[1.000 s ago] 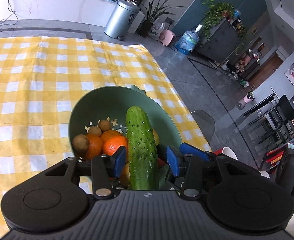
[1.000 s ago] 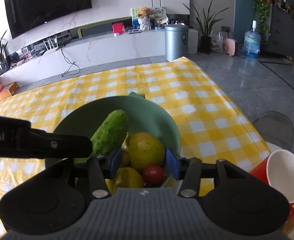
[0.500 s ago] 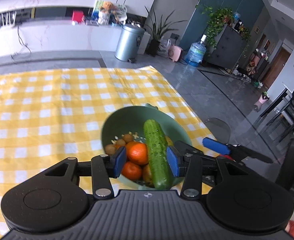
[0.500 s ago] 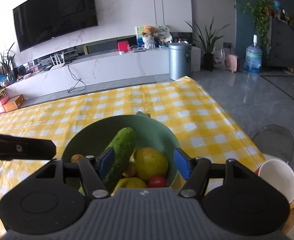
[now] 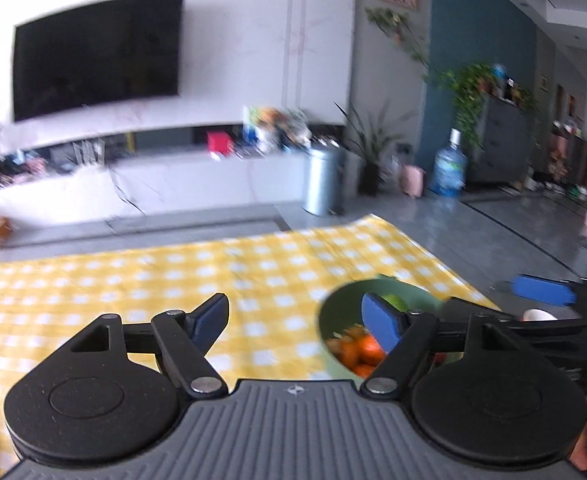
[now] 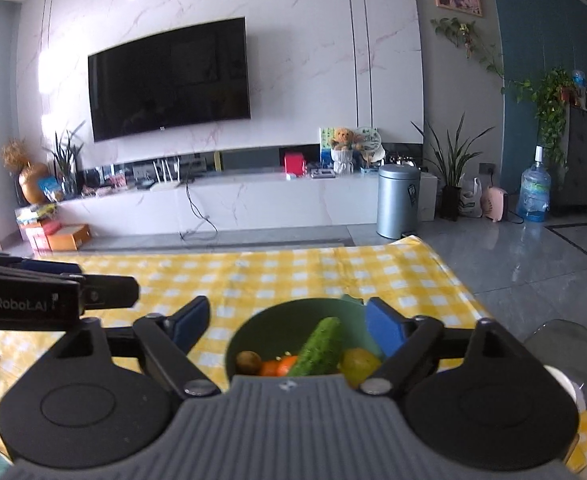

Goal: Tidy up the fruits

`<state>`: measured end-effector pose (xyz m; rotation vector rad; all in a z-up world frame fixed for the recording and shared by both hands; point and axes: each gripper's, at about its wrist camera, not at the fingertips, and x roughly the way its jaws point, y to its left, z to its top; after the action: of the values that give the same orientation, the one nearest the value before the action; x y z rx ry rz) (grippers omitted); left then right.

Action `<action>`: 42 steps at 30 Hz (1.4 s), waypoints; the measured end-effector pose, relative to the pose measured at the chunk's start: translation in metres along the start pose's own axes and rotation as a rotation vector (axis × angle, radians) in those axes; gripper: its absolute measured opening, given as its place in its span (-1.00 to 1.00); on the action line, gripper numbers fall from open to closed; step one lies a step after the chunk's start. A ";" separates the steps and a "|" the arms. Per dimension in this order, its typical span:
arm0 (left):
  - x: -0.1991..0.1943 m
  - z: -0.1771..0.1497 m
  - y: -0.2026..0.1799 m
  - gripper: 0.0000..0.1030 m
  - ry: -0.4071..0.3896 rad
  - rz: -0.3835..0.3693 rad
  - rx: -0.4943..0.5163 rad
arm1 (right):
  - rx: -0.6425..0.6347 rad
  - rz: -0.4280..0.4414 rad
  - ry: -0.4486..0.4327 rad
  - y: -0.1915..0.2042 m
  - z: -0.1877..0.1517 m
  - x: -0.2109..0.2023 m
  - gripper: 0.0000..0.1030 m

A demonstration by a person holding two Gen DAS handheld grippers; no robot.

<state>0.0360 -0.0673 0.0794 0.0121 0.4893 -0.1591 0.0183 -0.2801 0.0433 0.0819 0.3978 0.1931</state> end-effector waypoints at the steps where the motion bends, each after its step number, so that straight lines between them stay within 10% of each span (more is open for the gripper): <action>1: -0.004 -0.001 0.003 0.83 -0.011 0.025 0.005 | 0.016 0.009 -0.009 0.001 -0.001 -0.004 0.88; 17: -0.010 -0.052 0.054 0.86 0.016 0.233 -0.072 | -0.054 0.004 0.037 0.035 -0.049 -0.012 0.92; 42: 0.016 -0.077 0.047 0.86 0.145 0.220 -0.029 | 0.017 -0.032 0.085 0.025 -0.075 0.015 0.92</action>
<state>0.0213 -0.0194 0.0030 0.0493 0.6308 0.0654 -0.0020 -0.2493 -0.0285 0.0840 0.4853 0.1618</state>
